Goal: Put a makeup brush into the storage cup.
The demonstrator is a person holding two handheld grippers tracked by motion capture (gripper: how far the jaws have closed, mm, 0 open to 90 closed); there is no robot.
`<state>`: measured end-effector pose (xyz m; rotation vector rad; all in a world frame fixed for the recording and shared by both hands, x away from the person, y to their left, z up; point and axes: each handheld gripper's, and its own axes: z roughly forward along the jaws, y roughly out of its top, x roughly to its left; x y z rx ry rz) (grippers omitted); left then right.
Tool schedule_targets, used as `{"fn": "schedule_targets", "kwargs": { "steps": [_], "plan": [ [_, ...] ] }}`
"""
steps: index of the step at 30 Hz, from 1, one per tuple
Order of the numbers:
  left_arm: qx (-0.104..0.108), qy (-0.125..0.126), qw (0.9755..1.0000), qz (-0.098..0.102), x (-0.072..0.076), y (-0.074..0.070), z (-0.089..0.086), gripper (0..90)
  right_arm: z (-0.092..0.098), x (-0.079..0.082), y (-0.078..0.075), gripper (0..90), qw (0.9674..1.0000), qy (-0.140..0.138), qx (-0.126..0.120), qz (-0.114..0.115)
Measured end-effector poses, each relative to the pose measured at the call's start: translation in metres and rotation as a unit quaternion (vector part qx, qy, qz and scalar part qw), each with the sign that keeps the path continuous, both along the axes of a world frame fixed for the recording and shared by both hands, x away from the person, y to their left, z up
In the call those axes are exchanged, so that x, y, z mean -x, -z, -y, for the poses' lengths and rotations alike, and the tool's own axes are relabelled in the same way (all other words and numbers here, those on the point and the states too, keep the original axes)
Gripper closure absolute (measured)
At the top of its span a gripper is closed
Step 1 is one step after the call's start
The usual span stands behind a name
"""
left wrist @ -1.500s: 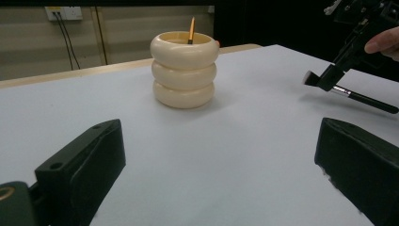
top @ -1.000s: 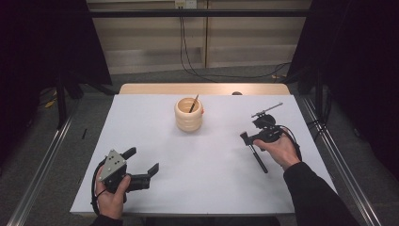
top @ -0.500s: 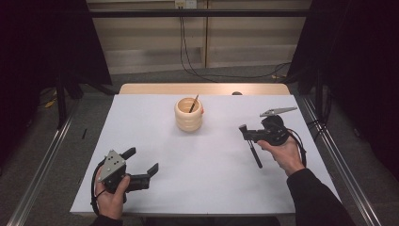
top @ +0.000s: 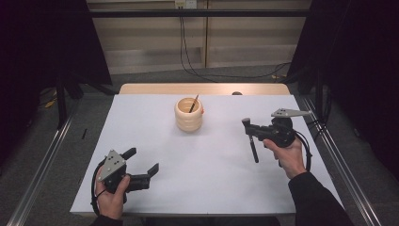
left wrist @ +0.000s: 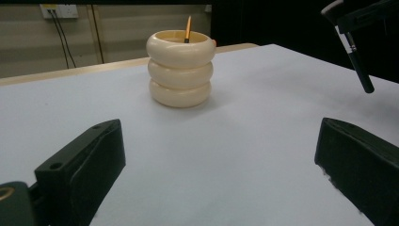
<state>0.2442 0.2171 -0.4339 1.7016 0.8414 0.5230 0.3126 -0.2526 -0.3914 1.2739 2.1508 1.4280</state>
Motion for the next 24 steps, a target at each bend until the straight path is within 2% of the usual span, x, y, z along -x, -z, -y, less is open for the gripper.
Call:
{"fn": "schedule_targets", "kwargs": {
  "steps": [3,10,21,23,24],
  "plan": [
    [-0.004,0.0,1.0,0.001,0.0,0.0,0.0,2.1,0.002,0.002,-0.002,78.2,0.9998,-0.004,-0.013,0.016],
    [-0.005,0.0,1.0,0.002,0.0,0.0,0.0,2.1,0.01,0.005,-0.003,78.1,0.9987,0.005,-0.039,0.032],
    [-0.006,-0.001,1.0,0.002,0.0,0.0,0.0,2.1,0.016,0.013,-0.002,78.1,0.9957,0.021,-0.057,0.07],
    [-0.004,-0.002,1.0,0.002,0.0,0.0,0.0,2.1,0.015,0.017,-0.003,78.1,0.9938,0.031,-0.062,0.086],
    [-0.004,-0.002,1.0,0.002,0.0,0.0,0.0,2.1,0.015,0.017,-0.003,78.2,0.9937,0.025,-0.066,0.086]
  ]
}}
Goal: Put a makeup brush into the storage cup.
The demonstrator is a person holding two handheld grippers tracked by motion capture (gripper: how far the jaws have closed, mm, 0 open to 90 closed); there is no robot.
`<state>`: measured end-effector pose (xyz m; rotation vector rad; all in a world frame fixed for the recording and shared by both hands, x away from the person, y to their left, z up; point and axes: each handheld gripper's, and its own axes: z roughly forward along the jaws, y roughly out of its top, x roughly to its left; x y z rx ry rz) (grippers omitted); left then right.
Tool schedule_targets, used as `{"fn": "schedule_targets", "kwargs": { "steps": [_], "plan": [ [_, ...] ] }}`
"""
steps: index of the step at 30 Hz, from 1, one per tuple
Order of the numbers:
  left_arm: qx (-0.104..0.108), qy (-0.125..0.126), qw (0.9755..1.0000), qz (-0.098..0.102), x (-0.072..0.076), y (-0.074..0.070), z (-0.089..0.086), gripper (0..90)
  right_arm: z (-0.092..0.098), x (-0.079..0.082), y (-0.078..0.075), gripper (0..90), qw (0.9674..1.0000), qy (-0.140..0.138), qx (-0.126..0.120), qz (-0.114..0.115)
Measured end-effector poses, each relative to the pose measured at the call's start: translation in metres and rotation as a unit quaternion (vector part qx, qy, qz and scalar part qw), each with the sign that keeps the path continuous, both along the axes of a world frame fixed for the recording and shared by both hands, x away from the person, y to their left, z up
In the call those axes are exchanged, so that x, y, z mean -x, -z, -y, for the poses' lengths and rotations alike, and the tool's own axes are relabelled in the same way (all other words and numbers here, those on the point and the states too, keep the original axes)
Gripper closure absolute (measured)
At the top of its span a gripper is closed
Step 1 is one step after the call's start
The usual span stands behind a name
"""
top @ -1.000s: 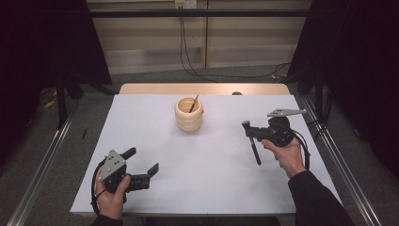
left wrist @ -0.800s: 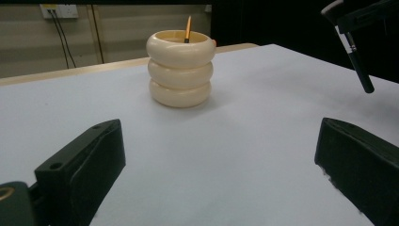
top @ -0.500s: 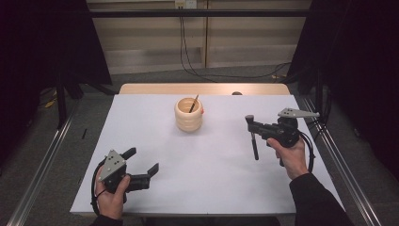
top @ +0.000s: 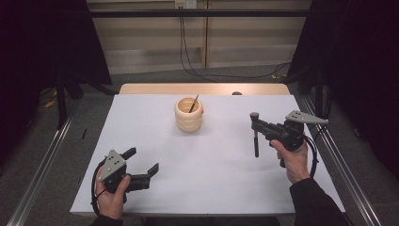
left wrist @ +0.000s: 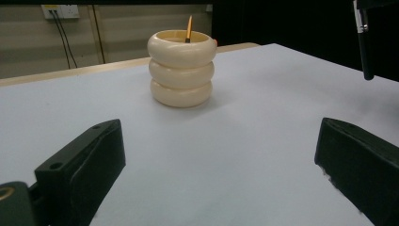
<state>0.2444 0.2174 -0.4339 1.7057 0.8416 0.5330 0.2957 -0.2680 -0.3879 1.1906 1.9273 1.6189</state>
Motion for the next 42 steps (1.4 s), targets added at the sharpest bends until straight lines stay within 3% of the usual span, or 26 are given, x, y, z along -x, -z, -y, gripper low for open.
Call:
{"fn": "schedule_targets", "kwargs": {
  "steps": [5,12,18,21,24,26,28,30,32,42],
  "plan": [
    [0.003,0.0,1.0,-0.001,0.0,0.0,0.0,2.1,0.004,0.003,-0.002,78.1,0.9997,-0.011,-0.01,0.018],
    [0.009,-0.001,1.0,0.001,0.0,-0.001,0.001,2.2,0.009,0.006,-0.005,78.1,0.9995,-0.017,-0.011,0.023],
    [0.001,0.005,1.0,0.008,0.002,-0.003,0.002,2.2,0.015,0.009,-0.009,78.1,0.9993,-0.018,-0.016,0.03],
    [0.006,0.007,0.9999,0.008,0.002,-0.003,0.004,2.2,0.013,0.011,-0.011,78.1,0.999,-0.025,-0.014,0.033],
    [0.028,0.01,0.9996,-0.001,0.002,-0.003,0.004,2.1,0.01,0.01,-0.01,78.1,0.9989,-0.035,-0.018,0.027],
    [0.003,0.014,0.9998,0.012,0.001,-0.005,0.007,2.2,0.006,0.01,-0.01,78.1,0.9987,-0.042,-0.012,0.025],
    [0.018,0.016,0.9997,0.007,0.0,-0.005,0.006,2.1,0.004,0.01,-0.011,78.1,0.9985,-0.046,-0.014,0.027],
    [0.008,0.012,0.9998,0.01,0.001,-0.004,0.007,2.1,0.002,0.01,-0.012,78.1,0.9981,-0.052,-0.015,0.03],
    [0.019,0.021,0.9996,0.008,0.001,-0.005,0.008,2.1,0.0,0.011,-0.014,78.1,0.9978,-0.056,-0.014,0.032],
    [0.023,0.036,0.999,0.01,0.001,-0.014,0.022,2.0,-0.01,0.014,-0.018,78.1,0.9963,-0.076,-0.016,0.038]
  ]
}}
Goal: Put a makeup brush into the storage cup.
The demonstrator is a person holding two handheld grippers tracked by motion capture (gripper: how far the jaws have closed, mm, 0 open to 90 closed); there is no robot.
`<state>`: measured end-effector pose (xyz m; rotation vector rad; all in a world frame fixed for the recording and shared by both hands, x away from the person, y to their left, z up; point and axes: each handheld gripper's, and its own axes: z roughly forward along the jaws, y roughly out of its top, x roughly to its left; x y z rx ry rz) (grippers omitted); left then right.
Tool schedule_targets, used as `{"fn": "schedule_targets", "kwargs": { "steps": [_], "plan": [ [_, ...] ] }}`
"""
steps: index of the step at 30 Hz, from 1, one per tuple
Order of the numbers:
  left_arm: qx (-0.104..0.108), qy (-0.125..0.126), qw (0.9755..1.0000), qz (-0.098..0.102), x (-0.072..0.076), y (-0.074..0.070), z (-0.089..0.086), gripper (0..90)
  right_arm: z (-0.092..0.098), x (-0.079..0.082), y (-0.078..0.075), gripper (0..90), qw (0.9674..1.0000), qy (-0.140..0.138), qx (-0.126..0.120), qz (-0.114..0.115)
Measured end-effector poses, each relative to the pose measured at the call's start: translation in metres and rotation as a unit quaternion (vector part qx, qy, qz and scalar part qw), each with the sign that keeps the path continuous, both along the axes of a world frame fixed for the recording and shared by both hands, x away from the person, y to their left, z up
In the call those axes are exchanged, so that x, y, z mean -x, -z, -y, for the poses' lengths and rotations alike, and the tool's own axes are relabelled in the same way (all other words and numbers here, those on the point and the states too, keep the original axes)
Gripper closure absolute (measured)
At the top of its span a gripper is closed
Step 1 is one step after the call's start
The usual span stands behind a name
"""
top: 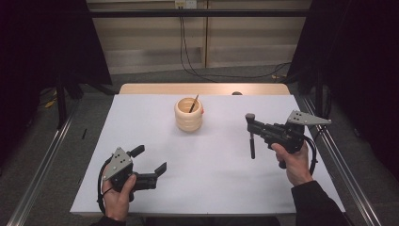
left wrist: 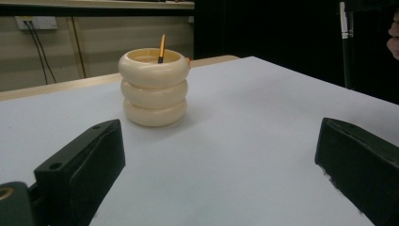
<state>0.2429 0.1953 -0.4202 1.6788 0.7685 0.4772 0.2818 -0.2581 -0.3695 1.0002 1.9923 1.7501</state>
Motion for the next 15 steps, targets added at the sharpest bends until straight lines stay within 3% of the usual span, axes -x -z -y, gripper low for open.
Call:
{"fn": "schedule_targets", "kwargs": {
  "steps": [6,7,9,15],
  "plan": [
    [-0.012,0.024,0.9996,0.007,-0.002,-0.001,0.014,2.0,-0.005,0.001,-0.001,78.1,1.0,-0.008,-0.002,-0.001],
    [-0.006,0.027,0.9996,0.003,-0.002,-0.001,0.018,2.0,-0.006,0.001,-0.001,78.2,1.0,-0.01,-0.002,0.0],
    [-0.018,0.032,0.9993,0.006,-0.002,-0.002,0.022,2.0,-0.008,0.002,-0.001,78.1,0.9999,-0.014,-0.001,0.0],
    [-0.015,0.046,0.9988,0.005,-0.004,-0.005,0.034,2.0,-0.016,0.003,-0.003,78.1,0.9996,-0.029,-0.003,0.002]
  ]
}}
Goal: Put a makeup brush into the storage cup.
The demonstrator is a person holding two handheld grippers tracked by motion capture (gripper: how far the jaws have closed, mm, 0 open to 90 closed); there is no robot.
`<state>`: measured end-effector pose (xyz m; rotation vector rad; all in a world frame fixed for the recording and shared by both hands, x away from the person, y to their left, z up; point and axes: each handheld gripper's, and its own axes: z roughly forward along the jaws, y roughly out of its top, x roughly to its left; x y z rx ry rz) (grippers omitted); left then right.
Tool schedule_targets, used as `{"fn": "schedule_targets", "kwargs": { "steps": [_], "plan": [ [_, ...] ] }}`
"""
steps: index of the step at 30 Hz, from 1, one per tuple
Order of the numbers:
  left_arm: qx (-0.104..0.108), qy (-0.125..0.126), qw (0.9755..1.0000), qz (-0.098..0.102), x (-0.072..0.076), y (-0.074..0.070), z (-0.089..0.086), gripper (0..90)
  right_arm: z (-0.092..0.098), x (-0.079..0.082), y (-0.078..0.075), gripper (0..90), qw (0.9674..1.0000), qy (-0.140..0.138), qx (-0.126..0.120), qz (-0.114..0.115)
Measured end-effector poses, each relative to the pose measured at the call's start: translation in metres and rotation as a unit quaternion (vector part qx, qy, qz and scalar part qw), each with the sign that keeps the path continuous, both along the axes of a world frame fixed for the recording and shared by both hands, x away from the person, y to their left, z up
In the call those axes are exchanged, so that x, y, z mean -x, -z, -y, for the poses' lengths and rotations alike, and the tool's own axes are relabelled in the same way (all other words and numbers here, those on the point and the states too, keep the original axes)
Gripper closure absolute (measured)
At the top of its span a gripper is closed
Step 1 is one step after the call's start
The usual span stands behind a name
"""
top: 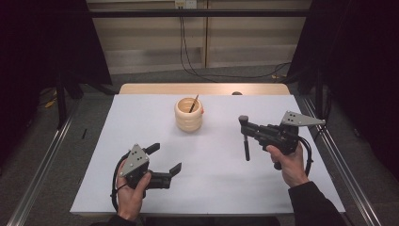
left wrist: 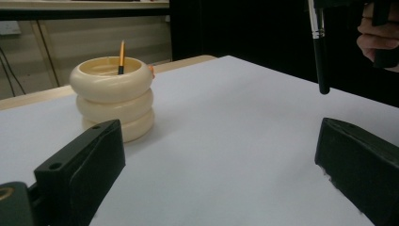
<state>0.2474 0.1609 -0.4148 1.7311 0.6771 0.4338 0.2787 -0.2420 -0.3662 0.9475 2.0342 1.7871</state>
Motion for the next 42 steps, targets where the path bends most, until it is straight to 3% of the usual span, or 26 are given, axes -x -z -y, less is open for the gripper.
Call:
{"fn": "schedule_targets", "kwargs": {
  "steps": [4,8,14,22,24,25,34,36,39,41,42],
  "plan": [
    [0.003,0.016,0.9998,0.007,-0.001,-0.005,0.007,2.1,-0.005,0.001,0.0,78.1,1.0,-0.006,0.002,-0.002],
    [0.005,0.015,0.9998,0.007,-0.001,-0.009,0.015,2.0,-0.011,0.001,0.002,78.1,0.9999,-0.013,0.003,-0.002],
    [0.011,0.034,0.9993,-0.004,-0.005,-0.008,0.037,2.0,-0.017,0.002,0.002,78.1,0.9997,-0.022,0.006,0.0],
    [0.01,0.062,0.998,-0.002,-0.008,-0.011,0.064,2.0,-0.021,0.003,0.002,78.1,0.9995,-0.03,0.003,-0.001],
    [0.013,0.07,0.9975,-0.005,-0.009,-0.013,0.069,3.1,-0.021,0.003,0.002,78.1,0.9995,-0.031,0.001,-0.001],
    [0.026,0.078,0.9966,-0.006,-0.01,-0.013,0.073,3.1,-0.022,0.003,0.002,78.1,0.9995,-0.031,0.001,-0.002],
    [0.014,0.09,0.9958,-0.001,-0.011,-0.017,0.09,2.0,-0.026,0.003,0.002,78.1,0.9993,-0.037,-0.003,0.0],
    [0.015,0.108,0.994,-0.006,-0.011,-0.018,0.093,2.0,-0.025,0.003,0.001,78.1,0.9993,-0.037,-0.005,0.0],
    [0.016,0.106,0.9943,0.0,-0.01,-0.02,0.099,1.9,-0.024,0.004,0.0,78.1,0.9993,-0.037,-0.007,0.002],
    [0.015,0.102,0.9947,-0.009,-0.01,-0.021,0.103,2.1,-0.025,0.004,0.0,78.1,0.9992,-0.039,-0.007,0.001],
    [0.009,0.115,0.9932,-0.011,-0.012,-0.021,0.104,2.5,-0.025,0.004,0.0,78.1,0.9992,-0.039,-0.007,0.001]
  ]
}}
